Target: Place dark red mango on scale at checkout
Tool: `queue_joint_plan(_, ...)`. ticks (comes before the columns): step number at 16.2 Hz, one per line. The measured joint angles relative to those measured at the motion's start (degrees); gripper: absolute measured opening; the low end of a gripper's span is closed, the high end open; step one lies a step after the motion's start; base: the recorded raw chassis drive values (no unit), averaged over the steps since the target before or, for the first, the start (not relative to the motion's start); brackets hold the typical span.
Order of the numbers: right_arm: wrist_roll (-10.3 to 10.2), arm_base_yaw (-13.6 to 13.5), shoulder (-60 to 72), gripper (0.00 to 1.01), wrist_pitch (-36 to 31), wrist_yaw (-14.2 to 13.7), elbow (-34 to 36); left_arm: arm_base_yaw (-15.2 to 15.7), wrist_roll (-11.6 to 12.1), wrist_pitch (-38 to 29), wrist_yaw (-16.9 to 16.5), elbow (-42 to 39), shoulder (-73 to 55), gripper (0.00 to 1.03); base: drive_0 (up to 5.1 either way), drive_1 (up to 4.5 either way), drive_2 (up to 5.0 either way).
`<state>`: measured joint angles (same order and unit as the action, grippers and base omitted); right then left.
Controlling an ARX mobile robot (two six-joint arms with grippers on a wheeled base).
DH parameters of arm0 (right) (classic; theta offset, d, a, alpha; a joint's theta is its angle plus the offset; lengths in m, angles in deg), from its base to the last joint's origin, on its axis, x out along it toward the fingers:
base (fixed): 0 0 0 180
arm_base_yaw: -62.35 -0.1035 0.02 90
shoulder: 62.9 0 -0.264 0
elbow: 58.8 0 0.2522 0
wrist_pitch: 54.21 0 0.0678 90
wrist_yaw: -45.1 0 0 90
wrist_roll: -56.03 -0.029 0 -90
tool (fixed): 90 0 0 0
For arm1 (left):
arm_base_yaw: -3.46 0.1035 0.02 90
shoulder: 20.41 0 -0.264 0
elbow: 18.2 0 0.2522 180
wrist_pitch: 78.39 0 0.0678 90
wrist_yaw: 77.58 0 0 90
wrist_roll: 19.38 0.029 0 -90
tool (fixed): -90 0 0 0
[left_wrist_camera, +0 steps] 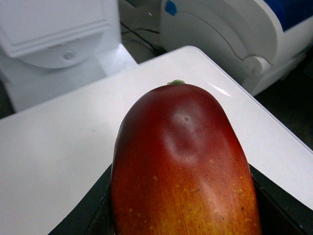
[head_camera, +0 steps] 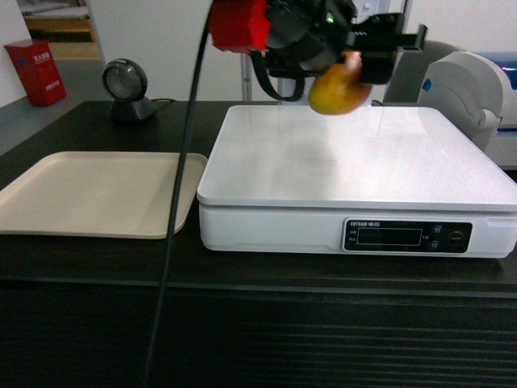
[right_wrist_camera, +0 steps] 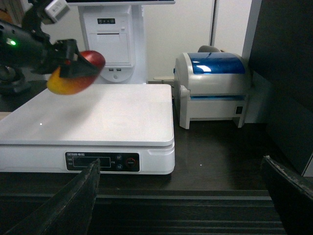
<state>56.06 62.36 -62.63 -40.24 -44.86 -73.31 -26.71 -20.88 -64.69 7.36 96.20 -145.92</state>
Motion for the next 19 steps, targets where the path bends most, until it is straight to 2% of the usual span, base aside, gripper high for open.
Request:
queue_joint_plan(3,0.0,0.0,0.0,0.98,0.0,0.0,0.0,-3.0,-0.2,3.6,0.7,4.3,-5.9,0.62,0.0,0.00,0.0)
queue_joint_plan(7,0.0,0.0,0.0,0.98,0.0,0.0,0.0,-2.6,-0.9,6.1,2.7,7.4,-9.0,0.62,0.0,0.00,0.0)
queue_joint_plan(8,0.0,0.0,0.0,0.98,0.0,0.0,0.0,-2.3,-1.2,6.1,3.0,7.6,-9.0,0.67,0.0,0.00,0.0)
queue_joint_plan(11,0.0,0.0,0.0,0.98,0.0,0.0,0.0,-2.3,-1.5,5.3,2.9,7.7,-9.0,1.00,0.0,0.00,0.0)
queue_joint_plan(12,0.0,0.0,0.0,0.98,0.0,0.0,0.0,-2.3,-1.5,5.0,2.9,7.7,-9.0,0.99,0.0,0.00,0.0)
queue_joint_plan(15,0.0,0.0,0.0,0.98,0.0,0.0,0.0,-2.0,-2.1,0.6,3.0,5.4,-6.0,0.98,0.0,0.00,0.0)
queue_joint_plan(18,0.0,0.0,0.0,0.98,0.0,0.0,0.0,-1.6,-4.8,-8.5,5.2,0.3,4.4,0.98,0.0,0.00,0.0)
queue_joint_plan(19,0.0,0.0,0.0,0.98,0.0,0.0,0.0,-1.7,-4.8,-12.5,5.8,-2.9,8.5,0.98,0.0,0.00,0.0)
